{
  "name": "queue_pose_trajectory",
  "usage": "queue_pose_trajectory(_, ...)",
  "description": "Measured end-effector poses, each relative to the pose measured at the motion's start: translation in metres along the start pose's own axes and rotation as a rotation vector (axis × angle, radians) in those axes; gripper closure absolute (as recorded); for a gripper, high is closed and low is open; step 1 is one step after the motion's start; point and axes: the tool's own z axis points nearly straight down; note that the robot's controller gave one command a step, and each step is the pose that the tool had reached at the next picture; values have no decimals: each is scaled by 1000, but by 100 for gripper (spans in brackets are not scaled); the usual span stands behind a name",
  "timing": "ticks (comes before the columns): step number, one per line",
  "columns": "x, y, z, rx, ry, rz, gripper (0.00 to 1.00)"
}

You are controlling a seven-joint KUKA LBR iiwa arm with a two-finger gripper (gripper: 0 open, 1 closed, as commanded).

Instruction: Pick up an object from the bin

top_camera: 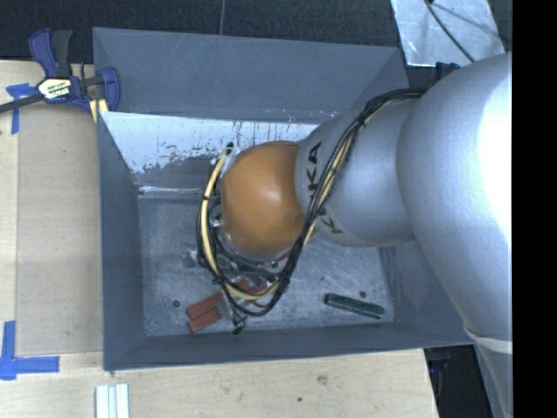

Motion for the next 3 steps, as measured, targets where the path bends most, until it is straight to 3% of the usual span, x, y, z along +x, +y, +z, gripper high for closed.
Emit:
queue_pose_trajectory(1,-14,52,-33,-2,-9,38,0)
queue_pose_trajectory(2,31,-3,-31,3,0,-55,0)
queue_pose_trajectory(3,1,-65,-3,2,-5,-270,0)
